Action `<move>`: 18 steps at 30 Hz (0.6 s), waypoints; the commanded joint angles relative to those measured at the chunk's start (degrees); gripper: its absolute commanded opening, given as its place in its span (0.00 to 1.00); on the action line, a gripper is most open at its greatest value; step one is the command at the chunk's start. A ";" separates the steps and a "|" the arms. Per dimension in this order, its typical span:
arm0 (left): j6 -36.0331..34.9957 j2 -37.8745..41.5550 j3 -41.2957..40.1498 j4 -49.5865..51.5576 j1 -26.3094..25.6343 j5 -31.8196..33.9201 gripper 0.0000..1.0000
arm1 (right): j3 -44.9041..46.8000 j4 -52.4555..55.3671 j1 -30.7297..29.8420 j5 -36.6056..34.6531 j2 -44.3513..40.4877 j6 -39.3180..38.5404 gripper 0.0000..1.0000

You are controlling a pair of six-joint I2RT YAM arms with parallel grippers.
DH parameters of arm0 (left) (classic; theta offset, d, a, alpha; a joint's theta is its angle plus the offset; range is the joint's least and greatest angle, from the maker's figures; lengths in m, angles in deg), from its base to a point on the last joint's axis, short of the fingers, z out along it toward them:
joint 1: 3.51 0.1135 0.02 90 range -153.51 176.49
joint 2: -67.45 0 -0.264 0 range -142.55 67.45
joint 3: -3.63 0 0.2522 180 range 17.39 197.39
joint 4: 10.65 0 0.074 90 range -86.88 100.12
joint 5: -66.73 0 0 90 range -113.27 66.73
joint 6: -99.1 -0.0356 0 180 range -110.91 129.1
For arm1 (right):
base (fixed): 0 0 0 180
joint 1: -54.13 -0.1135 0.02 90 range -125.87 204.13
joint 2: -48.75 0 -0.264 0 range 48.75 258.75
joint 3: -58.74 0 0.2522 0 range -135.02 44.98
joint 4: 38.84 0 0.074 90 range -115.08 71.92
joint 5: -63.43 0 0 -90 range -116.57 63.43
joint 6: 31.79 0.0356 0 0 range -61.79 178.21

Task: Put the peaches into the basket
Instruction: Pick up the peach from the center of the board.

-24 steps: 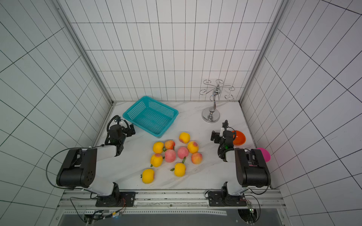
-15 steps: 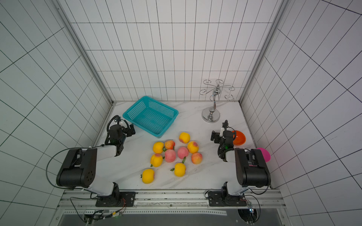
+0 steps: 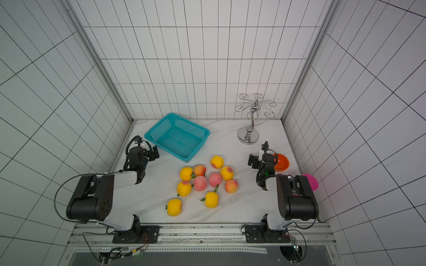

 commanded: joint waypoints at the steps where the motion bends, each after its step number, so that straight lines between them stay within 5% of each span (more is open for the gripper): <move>1: -0.84 -0.17 0.18 -2.04 -0.14 0.23 0.99 | -1.43 -1.62 0.51 -0.14 0.21 -0.04 0.99; 18: -0.92 -0.25 0.26 -1.99 -0.15 0.23 0.99 | -1.69 -1.26 0.50 -0.17 0.22 -0.17 0.99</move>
